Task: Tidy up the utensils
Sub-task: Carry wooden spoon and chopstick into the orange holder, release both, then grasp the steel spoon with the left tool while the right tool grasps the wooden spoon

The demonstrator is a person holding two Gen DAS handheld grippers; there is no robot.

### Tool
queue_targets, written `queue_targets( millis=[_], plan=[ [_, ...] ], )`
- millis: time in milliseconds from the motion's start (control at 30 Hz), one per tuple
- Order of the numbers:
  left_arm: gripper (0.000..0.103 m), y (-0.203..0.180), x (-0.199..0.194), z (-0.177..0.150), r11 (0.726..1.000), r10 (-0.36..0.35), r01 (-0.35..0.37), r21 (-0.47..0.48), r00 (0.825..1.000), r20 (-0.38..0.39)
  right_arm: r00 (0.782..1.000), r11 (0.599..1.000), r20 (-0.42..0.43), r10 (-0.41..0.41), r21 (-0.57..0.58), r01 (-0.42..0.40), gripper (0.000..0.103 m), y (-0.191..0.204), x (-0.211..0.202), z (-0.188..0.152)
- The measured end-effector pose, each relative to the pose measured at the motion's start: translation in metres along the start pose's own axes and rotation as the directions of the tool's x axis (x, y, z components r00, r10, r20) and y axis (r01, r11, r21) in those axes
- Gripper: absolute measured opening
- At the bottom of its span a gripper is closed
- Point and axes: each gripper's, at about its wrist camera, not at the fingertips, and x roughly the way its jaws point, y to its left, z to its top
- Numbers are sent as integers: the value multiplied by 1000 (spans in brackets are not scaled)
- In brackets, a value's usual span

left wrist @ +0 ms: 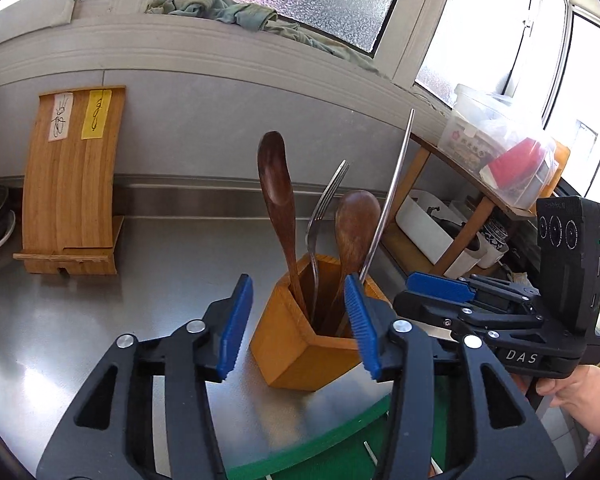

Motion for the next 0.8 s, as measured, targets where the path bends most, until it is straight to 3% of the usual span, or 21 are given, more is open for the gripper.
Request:
queue_targets(
  millis=[33,67,100,133,200,233,333,467,567,667,733,800],
  plan=[
    [58,1,-5,-1,1000,10,-10,-9,1000,0,1000,1000,0,-10,4,10,47,-1,-5,-1],
    [65,1,-10,-2,999,31,-31,-16,999,-5,1000,1000,-2,-25,5,25,56,-2,-9,-2],
    [79,2,-14,-2,998,50,-51,-23,999,-17,999,999,-5,-38,6,38,71,-4,-15,-3],
    [87,2,-19,-3,998,63,-64,-28,998,-27,999,999,-10,-44,8,44,79,-4,-21,-4],
    [96,1,-29,-6,996,85,-87,-36,995,-55,998,998,-25,-60,11,60,99,-5,-32,-6],
    [95,0,-33,-7,994,94,-98,-42,993,-74,997,998,-39,-62,11,62,100,-4,-38,-7],
    [95,-1,-43,-14,986,116,-135,-99,976,-182,989,998,-139,-47,29,52,99,0,-49,-13],
    [95,-8,-57,-29,973,173,-211,-96,936,-307,963,998,-265,-42,33,53,99,14,-60,-29],
    [95,-16,-66,-46,968,207,-245,-55,901,-381,935,996,-354,-32,66,60,99,22,-65,-45],
    [95,-15,-73,-67,967,168,-236,-98,875,-454,897,988,-440,31,151,40,98,26,-65,-64],
    [95,-12,-73,-82,965,136,-229,-129,854,-501,867,983,-496,57,179,37,89,30,-61,-77],
    [95,-9,-71,-98,966,103,-214,-148,838,-536,837,984,-546,49,172,54,70,33,-54,-91]
  ],
)
